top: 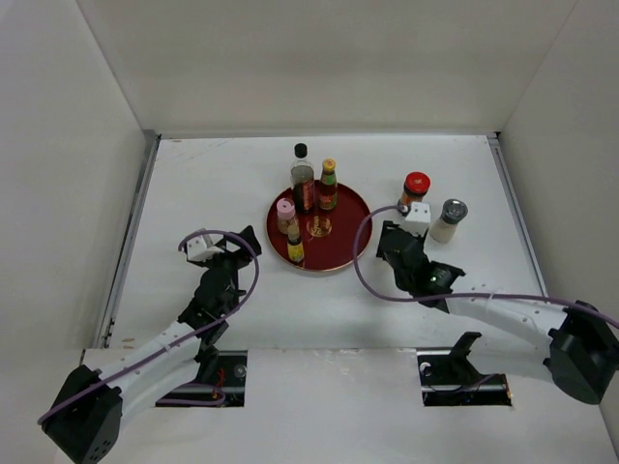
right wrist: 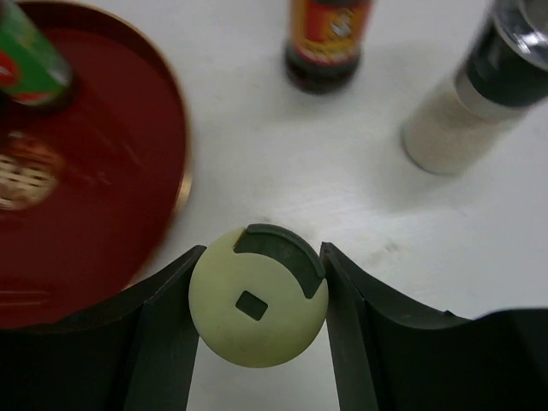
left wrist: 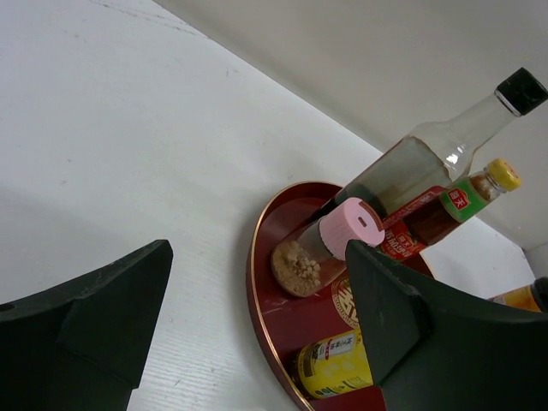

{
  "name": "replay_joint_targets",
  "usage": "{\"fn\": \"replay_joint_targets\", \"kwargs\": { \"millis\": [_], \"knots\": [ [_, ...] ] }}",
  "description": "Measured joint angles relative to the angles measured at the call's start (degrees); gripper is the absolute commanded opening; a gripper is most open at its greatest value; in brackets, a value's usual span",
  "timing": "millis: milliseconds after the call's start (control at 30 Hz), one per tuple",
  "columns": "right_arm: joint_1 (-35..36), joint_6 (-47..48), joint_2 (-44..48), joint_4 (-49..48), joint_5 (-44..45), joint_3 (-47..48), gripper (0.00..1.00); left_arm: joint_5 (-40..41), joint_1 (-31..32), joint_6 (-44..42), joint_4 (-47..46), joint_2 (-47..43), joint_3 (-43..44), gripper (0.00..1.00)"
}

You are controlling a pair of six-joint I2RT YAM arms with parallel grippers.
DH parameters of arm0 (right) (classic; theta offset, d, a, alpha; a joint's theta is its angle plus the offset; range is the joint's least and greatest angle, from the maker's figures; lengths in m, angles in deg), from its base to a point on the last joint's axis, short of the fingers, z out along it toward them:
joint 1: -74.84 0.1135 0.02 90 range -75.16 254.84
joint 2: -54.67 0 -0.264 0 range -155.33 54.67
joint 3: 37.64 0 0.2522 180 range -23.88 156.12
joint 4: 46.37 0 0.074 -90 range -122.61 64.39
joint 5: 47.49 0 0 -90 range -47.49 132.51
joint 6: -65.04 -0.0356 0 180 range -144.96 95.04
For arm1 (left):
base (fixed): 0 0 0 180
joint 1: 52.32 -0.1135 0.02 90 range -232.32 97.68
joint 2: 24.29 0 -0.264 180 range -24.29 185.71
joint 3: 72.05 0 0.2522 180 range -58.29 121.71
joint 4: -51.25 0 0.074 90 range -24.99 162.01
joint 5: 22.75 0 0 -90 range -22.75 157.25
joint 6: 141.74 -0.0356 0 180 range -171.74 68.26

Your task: Organize the condiment bottles

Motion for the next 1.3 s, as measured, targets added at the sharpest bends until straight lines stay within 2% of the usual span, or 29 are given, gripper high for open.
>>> {"fn": "replay_joint_targets", "kwargs": {
  "millis": [100,233,433,500,567,633,733,933,1000,1100,1300],
  "knots": [
    [0.31,1.79,-4.02,-6.54,-3.72,4.70,0.48,-0.09,-0.04,0.02,-0.07,1.18,0.00,0.82],
    [0.24,3.37,-16.59,-14.82,-8.61,13.92,0.48,-0.11,-0.04,0.04,-0.09,1.75,0.00,0.82],
    [1.09,5.51,-33.40,-20.37,-13.60,24.09,0.54,-0.11,-0.11,0.04,-0.04,1.05,0.00,0.82],
    [1.33,5.75,-36.72,-21.09,-14.45,25.57,0.61,-0.13,-0.28,0.07,-0.04,0.92,0.00,0.82],
    [1.33,5.90,-38.88,-21.24,-14.95,26.45,0.73,-0.13,-0.44,0.07,-0.02,0.92,0.00,0.82],
    [1.36,5.84,-39.34,-20.96,-15.15,26.51,0.83,-0.13,-0.48,0.07,-0.04,0.96,0.00,0.82],
    [1.38,5.70,-37.94,-20.96,-15.37,26.23,0.90,-0.13,-0.48,0.07,-0.02,1.31,0.00,0.82],
    [-0.35,5.53,-23.12,-19.15,-15.58,19.58,0.93,-0.15,-0.48,0.07,-0.02,1.44,0.00,0.82],
    [-3.76,5.49,-17.79,-19.17,-15.61,17.77,0.95,-0.15,-0.46,0.07,-0.07,1.44,0.00,0.82],
    [-11.37,5.55,-15.17,-19.15,-14.84,17.59,1.00,-0.15,-0.48,0.07,-0.07,1.62,0.00,0.82],
    [-24.52,7.58,-20.48,-14.32,-13.25,21.05,1.00,-0.15,-0.44,0.07,-0.02,1.92,0.00,0.82]
  ]
}}
